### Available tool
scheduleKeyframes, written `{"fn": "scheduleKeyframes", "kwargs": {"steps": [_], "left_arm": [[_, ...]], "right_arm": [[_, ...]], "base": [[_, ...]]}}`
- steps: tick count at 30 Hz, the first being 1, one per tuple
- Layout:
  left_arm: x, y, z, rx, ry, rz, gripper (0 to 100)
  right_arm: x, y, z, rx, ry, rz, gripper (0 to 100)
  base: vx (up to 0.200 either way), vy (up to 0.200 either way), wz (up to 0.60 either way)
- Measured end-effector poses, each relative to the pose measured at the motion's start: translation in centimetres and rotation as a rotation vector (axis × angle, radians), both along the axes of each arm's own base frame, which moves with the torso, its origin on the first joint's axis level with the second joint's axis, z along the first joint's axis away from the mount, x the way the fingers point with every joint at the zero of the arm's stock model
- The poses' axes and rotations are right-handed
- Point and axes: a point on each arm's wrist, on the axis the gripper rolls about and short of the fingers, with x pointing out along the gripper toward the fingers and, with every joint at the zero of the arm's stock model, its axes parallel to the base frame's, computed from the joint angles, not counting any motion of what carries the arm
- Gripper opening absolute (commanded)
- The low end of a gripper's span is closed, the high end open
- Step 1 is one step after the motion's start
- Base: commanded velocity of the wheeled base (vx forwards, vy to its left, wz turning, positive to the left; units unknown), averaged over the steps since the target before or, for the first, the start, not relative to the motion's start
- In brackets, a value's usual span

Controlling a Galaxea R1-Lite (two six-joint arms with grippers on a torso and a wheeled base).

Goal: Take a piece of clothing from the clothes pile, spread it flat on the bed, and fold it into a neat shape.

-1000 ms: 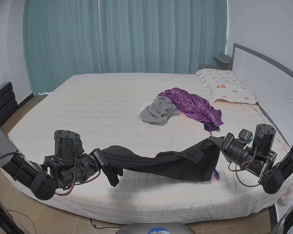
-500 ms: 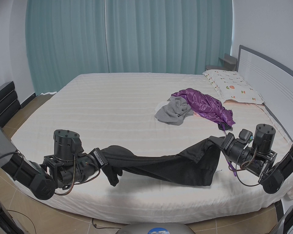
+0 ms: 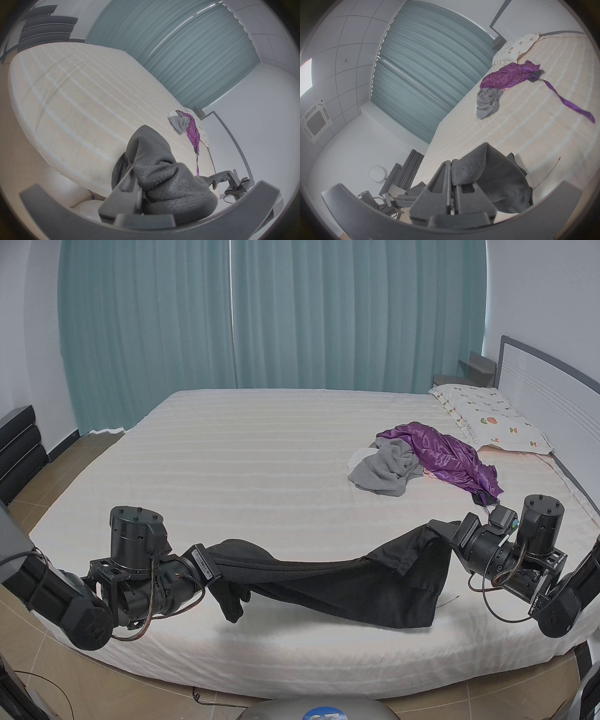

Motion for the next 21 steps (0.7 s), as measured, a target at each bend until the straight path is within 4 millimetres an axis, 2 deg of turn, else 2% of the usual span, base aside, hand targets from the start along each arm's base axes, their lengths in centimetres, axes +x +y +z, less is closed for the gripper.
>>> {"fn": "scheduleKeyframes", "kwargs": {"steps": [11,21], "left_arm": [[0.0,-0.02,-0.08,0.001,0.003,0.0,0],[-0.79,0.04,-0.5,0.015,0.021,-0.008,0]], "right_arm": [[0.01,0.05,-0.18,-0.002,0.007,0.001,0],[-0.86,-0.18,-0.06,-0.008,0.006,0.002,0]], "base": [[0.0,0.2,0.0],[0.0,0.0,0.0]]}}
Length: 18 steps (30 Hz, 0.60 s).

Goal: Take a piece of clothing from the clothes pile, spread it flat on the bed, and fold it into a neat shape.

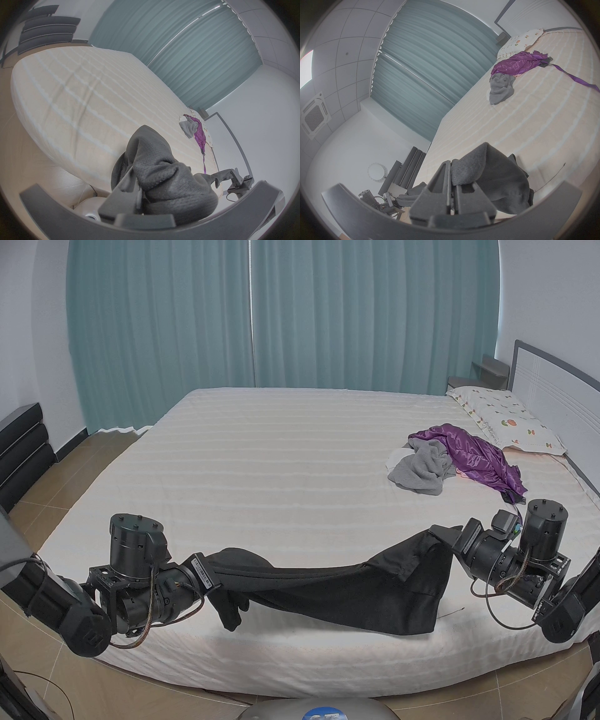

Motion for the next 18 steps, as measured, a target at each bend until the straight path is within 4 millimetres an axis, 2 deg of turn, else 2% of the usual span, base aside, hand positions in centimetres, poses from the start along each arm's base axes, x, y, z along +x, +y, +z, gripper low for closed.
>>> {"fn": "scheduleKeyframes", "kwargs": {"steps": [8,18], "left_arm": [[-1.0,-0.4,-0.3,0.011,0.017,-0.028,0],[-2.1,-0.4,-0.7,0.023,0.038,-0.048,0]], "right_arm": [[-1.8,-0.5,0.2,0.001,-0.011,0.006,0],[-4.5,-0.9,0.6,0.0,-0.016,0.037,0]], "base": [[0.0,0.0,0.0],[-0.2,0.0,0.0]]}}
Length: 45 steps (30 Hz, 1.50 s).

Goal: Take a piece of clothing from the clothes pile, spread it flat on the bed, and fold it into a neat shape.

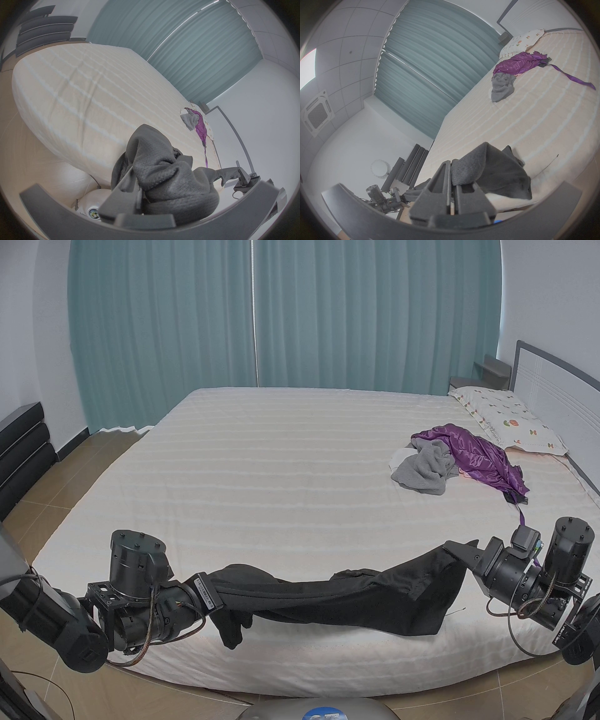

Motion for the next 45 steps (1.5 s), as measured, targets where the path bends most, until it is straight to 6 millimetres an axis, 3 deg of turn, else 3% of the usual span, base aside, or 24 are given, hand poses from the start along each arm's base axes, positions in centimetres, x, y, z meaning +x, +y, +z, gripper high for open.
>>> {"fn": "scheduleKeyframes", "kwargs": {"steps": [6,13,23,30,35,45], "left_arm": [[-1.1,0.2,0.5,-0.005,-0.01,-0.014,0],[-2.3,0.4,1.9,-0.025,-0.06,-0.021,0],[-1.7,-0.1,4.4,-0.039,-0.093,-0.019,0],[0.2,-1.0,6.0,-0.057,-0.111,-0.002,0],[2.3,-1.5,5.5,-0.088,-0.074,0.041,0],[6.7,-2.1,4.1,-0.11,-0.033,0.105,0]], "right_arm": [[-1.6,-0.2,1.3,0.019,-0.05,0.022,0],[-3.6,-0.7,4.7,0.069,-0.189,0.044,0],[-2.9,-0.4,10.1,0.096,-0.265,0.042,0],[-0.2,0.0,11.7,0.085,-0.27,0.003,0],[3.1,0.6,10.7,0.057,-0.223,-0.024,0],[9.0,2.0,8.6,0.014,-0.167,-0.053,0]], "base": [[-0.067,0.0,0.0],[0.0,0.0,0.0],[0.0,0.0,0.0],[0.0,0.0,0.0],[0.0,0.0,0.0],[0.2,0.0,0.0]]}}
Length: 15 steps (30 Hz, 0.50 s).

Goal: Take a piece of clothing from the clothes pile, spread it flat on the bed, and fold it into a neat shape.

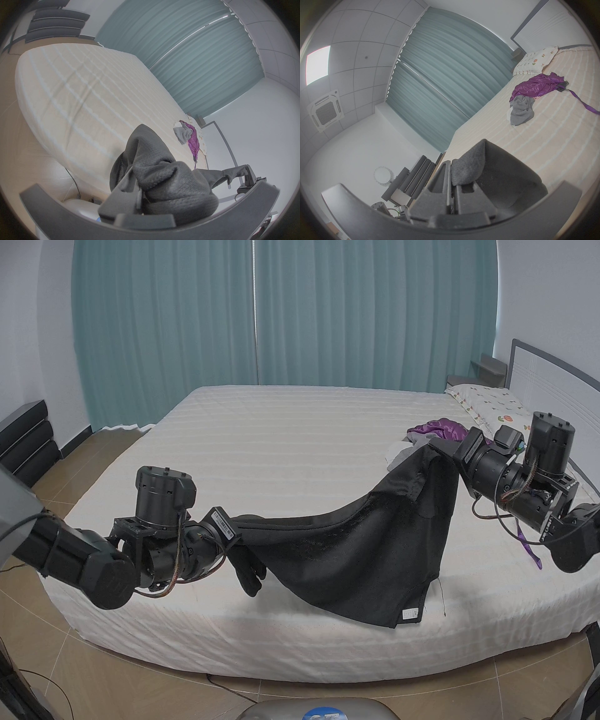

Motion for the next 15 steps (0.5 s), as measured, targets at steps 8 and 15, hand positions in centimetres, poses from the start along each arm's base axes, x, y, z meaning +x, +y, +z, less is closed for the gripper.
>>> {"fn": "scheduleKeyframes", "kwargs": {"steps": [8,15], "left_arm": [[2.6,-0.6,-1.9,0.016,0.036,0.018,0],[4.9,-0.8,-4.1,0.048,0.1,0.037,0]], "right_arm": [[3.1,0.6,-1.5,-0.035,0.015,-0.028,0],[5.9,1.2,-3.8,-0.07,0.044,-0.058,0]], "base": [[0.2,0.0,0.0],[0.086,0.0,0.0]]}}
